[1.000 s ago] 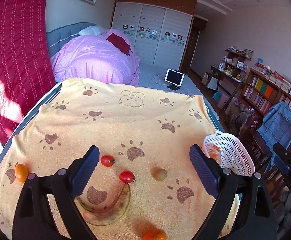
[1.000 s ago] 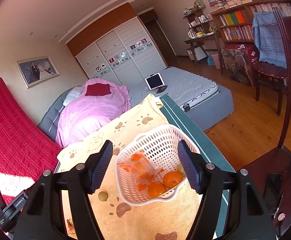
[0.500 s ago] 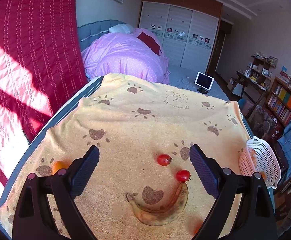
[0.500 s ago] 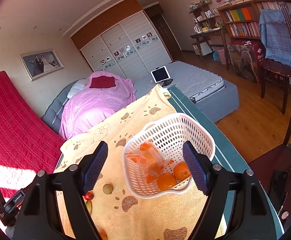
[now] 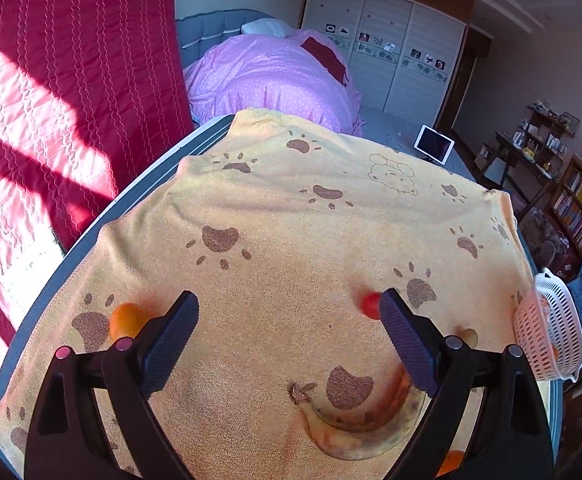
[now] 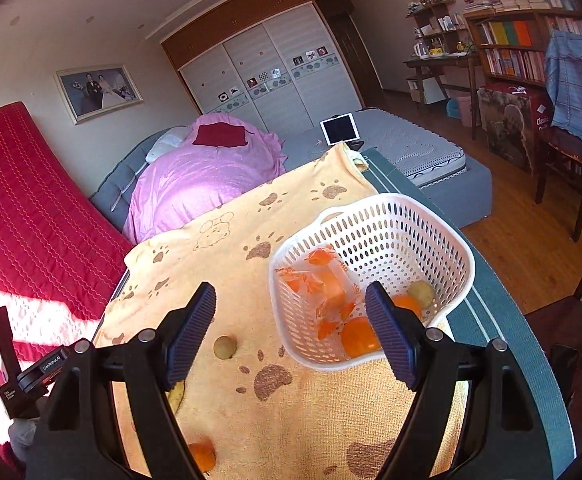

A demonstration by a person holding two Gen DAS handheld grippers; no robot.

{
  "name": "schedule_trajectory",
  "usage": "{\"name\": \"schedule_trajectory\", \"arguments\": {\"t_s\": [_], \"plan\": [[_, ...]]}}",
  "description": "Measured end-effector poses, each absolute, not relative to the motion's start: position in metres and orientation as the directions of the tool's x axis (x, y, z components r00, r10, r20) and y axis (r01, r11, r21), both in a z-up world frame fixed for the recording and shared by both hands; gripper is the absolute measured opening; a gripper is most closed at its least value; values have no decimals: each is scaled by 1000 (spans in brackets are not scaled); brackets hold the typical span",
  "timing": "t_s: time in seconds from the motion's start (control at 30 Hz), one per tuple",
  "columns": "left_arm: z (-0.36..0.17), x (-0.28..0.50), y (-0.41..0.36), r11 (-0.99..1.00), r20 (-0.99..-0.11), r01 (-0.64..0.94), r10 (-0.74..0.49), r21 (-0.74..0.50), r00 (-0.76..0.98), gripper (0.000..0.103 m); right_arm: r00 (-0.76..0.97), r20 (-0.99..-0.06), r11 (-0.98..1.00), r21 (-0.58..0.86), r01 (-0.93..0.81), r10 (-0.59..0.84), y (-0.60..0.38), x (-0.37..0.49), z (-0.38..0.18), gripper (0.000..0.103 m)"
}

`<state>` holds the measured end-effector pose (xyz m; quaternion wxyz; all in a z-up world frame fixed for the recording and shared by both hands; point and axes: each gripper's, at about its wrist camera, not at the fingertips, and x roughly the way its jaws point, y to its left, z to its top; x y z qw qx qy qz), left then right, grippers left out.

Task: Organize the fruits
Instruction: 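Lower the left tool onto a cherry tomato and close it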

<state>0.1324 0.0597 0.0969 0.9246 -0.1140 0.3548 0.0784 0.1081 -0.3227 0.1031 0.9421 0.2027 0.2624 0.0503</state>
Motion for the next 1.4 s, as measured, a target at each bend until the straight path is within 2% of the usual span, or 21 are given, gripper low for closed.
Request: {"name": "schedule_trajectory", "arguments": {"t_s": [0.27, 0.43, 0.83, 0.97, 1.03, 1.2, 1.4], "plan": [[76, 169, 34, 972, -735, -173, 2, -157, 678, 91, 835, -506, 924, 381, -7, 215, -308, 118, 91, 79], [63, 192, 29, 962, -777, -157, -79, -224, 625, 89, 825, -522, 928, 371, -8, 216, -304, 121, 85, 79], [35, 231, 7, 957, -810, -101, -172, -272, 561, 67, 795, -565, 942, 336, -20, 219, -290, 130, 67, 79], [25, 240, 4, 957, -819, -87, -188, -277, 541, 56, 799, -568, 954, 299, -22, 197, -285, 130, 63, 79], [24, 240, 5, 956, -812, -81, -193, -283, 551, 56, 805, -563, 959, 283, -25, 187, -283, 130, 62, 79], [23, 242, 10, 946, -795, -61, -231, -318, 562, 47, 830, -536, 973, 229, -34, 156, -273, 127, 59, 79], [21, 241, 17, 933, -778, -49, -268, -357, 569, 45, 844, -519, 984, 173, -52, 136, -260, 125, 54, 79]]}}
